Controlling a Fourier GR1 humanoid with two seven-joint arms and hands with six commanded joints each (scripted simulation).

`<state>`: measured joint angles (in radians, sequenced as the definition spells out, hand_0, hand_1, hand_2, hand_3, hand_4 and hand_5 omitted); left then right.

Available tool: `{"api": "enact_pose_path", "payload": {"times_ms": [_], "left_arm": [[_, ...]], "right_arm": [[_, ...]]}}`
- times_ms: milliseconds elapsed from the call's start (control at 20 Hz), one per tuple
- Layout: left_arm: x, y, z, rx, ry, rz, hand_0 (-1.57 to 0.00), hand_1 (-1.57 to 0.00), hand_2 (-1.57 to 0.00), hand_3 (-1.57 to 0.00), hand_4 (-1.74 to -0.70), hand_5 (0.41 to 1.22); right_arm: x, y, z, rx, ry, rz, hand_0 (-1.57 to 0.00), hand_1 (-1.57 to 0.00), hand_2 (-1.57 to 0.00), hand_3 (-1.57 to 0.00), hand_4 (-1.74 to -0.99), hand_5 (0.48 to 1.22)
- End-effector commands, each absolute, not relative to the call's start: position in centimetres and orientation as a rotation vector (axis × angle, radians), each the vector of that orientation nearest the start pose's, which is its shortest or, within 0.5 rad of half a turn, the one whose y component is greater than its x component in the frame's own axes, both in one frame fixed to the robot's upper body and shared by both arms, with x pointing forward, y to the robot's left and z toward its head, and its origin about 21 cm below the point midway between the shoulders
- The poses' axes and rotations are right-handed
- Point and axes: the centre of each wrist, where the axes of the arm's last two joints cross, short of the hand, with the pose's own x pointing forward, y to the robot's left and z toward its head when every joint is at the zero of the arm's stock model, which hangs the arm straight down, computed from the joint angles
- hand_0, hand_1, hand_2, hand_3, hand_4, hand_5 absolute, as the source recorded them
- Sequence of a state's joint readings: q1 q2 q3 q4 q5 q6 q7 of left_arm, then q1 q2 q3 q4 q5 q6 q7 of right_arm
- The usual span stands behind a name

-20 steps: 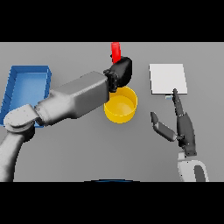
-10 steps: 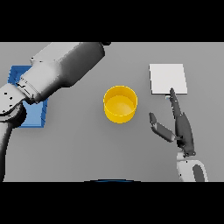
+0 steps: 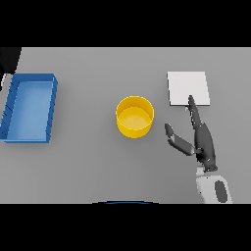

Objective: Pick up the red beaker and tilt it to pour out 1 green nut into yellow bowl. Pick up the yellow bowl and place it on the metallic measuring scale.

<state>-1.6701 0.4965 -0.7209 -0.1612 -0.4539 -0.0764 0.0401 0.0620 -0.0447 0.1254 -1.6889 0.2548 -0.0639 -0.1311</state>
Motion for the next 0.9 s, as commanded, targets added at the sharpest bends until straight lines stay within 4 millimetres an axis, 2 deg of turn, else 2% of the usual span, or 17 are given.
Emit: {"api": "enact_pose_path", "payload": {"times_ms": [0,150,350,500,700,800,850], "left_arm": [[48.8,21.6,33.3,1.227,-1.342,-1.140,-1.57,-1.57,-1.57,-1.46,-1.74,1.221],[48.8,27.0,29.6,1.116,-1.317,-0.859,-1.57,-1.57,-1.57,-1.51,-1.74,1.221],[48.1,31.8,25.3,1.057,-1.201,-0.541,-1.57,-1.57,-1.57,-1.55,-1.74,1.221],[47.3,33.7,22.4,0.985,-1.178,-0.373,-1.57,-1.57,-1.57,-1.52,-1.74,1.221],[45.9,34.9,17.9,0.889,-1.113,-0.233,-1.57,-1.57,-1.57,-1.40,-1.74,1.221],[44.7,35.1,16.6,0.865,-1.110,-0.187,-1.57,-1.57,-1.57,-1.37,-1.74,1.221],[43.8,35.4,15.3,0.846,-1.107,-0.160,-1.57,-1.57,-1.57,-1.38,-1.74,1.221]], "right_arm": [[23.3,-21.5,1.5,-0.153,-1.772,0.255,0.00,0.00,0.00,0.00,-1.093,0.623],[23.0,-21.3,1.2,-0.122,-1.769,0.263,0.00,0.00,0.00,0.00,-1.092,0.637],[23.0,-21.6,1.0,-0.099,-1.770,0.273,0.00,0.00,0.00,0.00,-1.148,0.663],[23.4,-22.2,1.3,-0.127,-1.773,0.292,0.00,0.00,0.00,0.00,-1.168,0.680],[23.0,-21.5,1.1,-0.126,-1.777,0.318,0.00,0.00,0.00,0.00,-1.192,0.704],[23.3,-22.0,1.2,-0.146,-1.765,0.316,0.00,0.00,0.00,0.00,-1.199,0.707],[23.3,-22.0,1.0,-0.139,-1.768,0.320,0.00,0.00,0.00,0.00,-1.202,0.709]]}}
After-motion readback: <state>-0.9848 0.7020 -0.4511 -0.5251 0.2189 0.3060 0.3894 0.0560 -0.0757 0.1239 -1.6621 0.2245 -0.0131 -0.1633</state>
